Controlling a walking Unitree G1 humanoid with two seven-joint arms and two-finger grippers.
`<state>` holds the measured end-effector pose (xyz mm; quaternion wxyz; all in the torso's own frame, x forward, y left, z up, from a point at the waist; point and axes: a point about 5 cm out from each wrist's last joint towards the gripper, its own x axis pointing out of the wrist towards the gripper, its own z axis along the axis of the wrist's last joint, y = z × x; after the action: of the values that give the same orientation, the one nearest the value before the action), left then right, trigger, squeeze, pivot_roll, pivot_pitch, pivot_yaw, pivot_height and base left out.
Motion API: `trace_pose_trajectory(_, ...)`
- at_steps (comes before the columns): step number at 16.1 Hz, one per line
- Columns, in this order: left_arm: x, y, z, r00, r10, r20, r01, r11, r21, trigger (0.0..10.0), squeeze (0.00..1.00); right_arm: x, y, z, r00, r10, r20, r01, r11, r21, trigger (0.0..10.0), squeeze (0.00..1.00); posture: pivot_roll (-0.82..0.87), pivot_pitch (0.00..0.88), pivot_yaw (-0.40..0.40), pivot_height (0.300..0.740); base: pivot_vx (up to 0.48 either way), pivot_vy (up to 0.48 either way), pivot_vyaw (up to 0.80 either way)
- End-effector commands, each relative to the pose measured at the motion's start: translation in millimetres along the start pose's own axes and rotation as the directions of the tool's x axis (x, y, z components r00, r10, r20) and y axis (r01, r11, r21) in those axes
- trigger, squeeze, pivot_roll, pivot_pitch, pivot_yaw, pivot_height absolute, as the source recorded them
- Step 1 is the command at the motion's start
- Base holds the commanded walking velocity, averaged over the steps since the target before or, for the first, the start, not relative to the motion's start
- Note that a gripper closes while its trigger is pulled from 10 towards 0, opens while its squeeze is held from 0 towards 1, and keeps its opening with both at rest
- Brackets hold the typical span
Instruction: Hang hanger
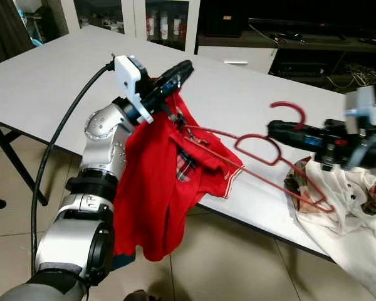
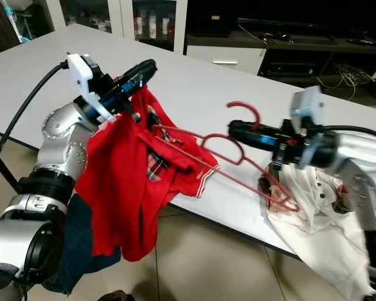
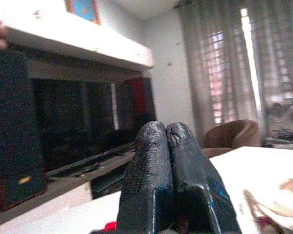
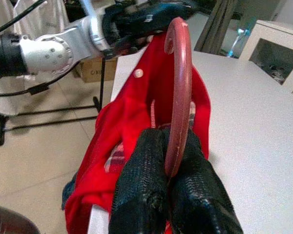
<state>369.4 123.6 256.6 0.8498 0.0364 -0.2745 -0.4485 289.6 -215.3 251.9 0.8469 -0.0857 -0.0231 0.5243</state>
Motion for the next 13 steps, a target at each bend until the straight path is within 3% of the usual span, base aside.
trace_pose_trajectory(1,6.9,-4.8,11.7,0.996,-0.077,0.05,0.075,0.997,0.034,0.0,0.0,4.6,-4.4,1.4,1.0,-0.02,-0.008,0.02,1.0,-0.006,10.0,0.0,0.0,0.042,-0.067,0.74,0.0,0.0,0.0)
trace_pose_trajectory(10,11.8,-22.0,21.6,0.969,-0.223,0.102,0.221,0.975,0.027,0.0,0.0,50.3,-7.8,-17.0,0.998,-0.027,0.055,0.019,0.991,0.133,10.0,0.0,0.01,0.041,-0.06,0.74,0.0,0.0,0.0)
trace_pose_trajectory(13,14.2,-29.5,24.3,0.961,-0.248,0.12,0.247,0.969,0.018,0.0,0.0,70.8,-23.4,-25.4,0.976,-0.213,0.048,0.199,0.957,0.213,10.0,0.0,0.02,0.042,-0.057,0.74,0.0,0.0,0.0)
